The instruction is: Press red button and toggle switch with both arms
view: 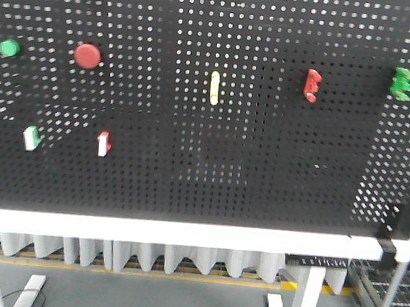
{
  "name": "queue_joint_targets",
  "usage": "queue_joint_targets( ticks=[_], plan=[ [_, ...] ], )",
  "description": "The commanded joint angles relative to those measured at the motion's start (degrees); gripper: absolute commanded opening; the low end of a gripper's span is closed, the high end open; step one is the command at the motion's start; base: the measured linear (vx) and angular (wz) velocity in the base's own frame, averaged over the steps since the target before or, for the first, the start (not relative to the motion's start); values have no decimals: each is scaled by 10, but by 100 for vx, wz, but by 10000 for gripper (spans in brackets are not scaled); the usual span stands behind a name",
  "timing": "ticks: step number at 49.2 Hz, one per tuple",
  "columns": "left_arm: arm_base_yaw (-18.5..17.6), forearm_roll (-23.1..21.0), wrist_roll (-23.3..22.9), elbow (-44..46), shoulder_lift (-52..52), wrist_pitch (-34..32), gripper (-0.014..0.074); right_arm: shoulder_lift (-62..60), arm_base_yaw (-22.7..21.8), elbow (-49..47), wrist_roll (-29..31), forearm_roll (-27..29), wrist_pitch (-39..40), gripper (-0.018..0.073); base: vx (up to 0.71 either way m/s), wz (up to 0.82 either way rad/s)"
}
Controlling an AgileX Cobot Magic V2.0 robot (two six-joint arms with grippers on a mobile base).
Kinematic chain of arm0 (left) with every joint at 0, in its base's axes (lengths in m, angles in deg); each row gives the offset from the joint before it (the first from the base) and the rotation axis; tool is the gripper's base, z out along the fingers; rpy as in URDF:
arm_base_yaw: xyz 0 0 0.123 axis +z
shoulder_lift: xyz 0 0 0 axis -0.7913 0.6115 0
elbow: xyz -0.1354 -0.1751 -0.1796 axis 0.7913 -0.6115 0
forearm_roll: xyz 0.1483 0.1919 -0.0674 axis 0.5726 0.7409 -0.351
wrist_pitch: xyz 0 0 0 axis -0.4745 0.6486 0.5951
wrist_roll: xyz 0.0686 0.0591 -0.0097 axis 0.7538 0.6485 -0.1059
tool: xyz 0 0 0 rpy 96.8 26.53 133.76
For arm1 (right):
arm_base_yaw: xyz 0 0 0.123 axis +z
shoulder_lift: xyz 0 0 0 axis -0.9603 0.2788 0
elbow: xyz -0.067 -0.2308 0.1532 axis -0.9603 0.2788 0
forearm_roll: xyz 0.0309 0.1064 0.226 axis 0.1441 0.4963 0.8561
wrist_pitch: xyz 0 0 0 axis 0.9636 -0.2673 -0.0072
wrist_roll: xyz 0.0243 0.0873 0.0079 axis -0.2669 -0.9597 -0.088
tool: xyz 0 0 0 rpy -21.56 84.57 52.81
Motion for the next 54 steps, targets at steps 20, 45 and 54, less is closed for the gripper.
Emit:
queue_joint_targets(
  ticks=[20, 45, 54],
  plan=[
    [0, -5, -5, -18, 3, -47, 2, -10, 0, 7, 5, -1, 45, 0, 28, -1],
    [0, -5, -5, -18, 3, -47, 2, -10, 0, 7, 5, -1, 45, 0, 13, 0],
    [0, -5, -5, -18, 3, -47, 2, -10, 0, 7, 5, -1, 45, 0, 6, 3]
  ],
)
